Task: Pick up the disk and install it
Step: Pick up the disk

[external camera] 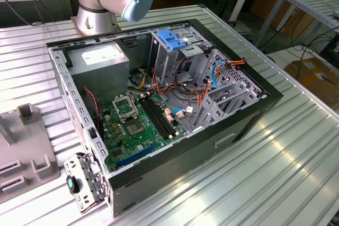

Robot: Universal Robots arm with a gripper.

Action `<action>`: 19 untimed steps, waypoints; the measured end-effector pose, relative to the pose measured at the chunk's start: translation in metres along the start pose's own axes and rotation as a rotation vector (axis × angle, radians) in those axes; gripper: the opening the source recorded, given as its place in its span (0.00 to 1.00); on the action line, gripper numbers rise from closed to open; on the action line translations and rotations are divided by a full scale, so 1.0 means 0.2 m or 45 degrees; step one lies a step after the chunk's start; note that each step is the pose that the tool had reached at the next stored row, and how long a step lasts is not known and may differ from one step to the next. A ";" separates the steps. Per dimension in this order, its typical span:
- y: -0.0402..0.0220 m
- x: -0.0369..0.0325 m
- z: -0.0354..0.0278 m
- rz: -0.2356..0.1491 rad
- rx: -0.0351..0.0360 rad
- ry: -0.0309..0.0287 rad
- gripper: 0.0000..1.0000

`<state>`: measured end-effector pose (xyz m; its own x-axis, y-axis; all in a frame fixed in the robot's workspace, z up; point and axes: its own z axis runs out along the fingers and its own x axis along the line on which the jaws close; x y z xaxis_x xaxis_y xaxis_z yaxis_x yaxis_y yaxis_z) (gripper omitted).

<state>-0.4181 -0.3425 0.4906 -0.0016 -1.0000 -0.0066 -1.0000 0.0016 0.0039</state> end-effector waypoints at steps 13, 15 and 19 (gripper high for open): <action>-0.125 0.000 0.000 0.000 0.0001 -0.0001 0.35; -0.142 0.000 0.000 0.000 0.0001 0.0000 0.35; -0.187 0.000 -0.001 0.000 0.0000 0.0000 0.35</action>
<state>-0.3807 -0.3425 0.4906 -0.0016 -1.0000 -0.0066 -1.0000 0.0016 0.0039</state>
